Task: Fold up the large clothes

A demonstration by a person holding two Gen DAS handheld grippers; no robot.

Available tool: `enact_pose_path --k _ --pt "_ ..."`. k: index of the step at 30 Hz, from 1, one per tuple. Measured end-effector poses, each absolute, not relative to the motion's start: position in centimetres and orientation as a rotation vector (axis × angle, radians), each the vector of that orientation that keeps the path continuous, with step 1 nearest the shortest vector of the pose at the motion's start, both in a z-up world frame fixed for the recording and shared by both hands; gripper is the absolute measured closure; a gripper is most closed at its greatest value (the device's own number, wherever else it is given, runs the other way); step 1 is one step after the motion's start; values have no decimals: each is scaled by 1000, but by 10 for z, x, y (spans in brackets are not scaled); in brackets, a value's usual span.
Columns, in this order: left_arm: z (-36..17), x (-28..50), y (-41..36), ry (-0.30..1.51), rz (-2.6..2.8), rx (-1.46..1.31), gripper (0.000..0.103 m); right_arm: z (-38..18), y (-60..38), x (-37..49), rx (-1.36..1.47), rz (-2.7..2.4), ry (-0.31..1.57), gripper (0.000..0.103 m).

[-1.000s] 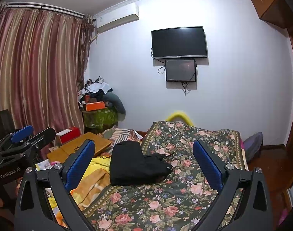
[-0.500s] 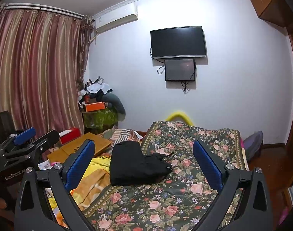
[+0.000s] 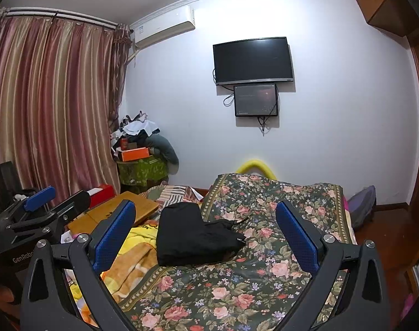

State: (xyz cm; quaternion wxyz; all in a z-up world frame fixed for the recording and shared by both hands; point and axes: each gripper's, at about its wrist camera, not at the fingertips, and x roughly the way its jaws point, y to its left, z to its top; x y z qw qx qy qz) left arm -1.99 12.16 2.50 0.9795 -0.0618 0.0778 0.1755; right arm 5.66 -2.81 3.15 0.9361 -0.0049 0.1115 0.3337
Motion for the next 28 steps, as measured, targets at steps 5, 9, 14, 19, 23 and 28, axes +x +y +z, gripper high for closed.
enact_pose_path --k 5,9,14,19,23,28 --pt "24 -18 120 174 332 -114 3 31 -28 57 -4 677 230 2" --pt "24 -17 119 176 329 -116 3 30 -28 56 -5 672 234 2" --pt "23 -18 121 174 322 -129 3 29 -27 57 -4 667 240 2" --pt "23 -17 123 178 318 -138 3 29 -26 57 -1 663 244 2" --pt "22 -18 124 182 319 -144 3 28 -25 56 -3 662 247 2" --pt "20 -18 129 185 333 -151 3 27 -22 57 -4 662 254 2"
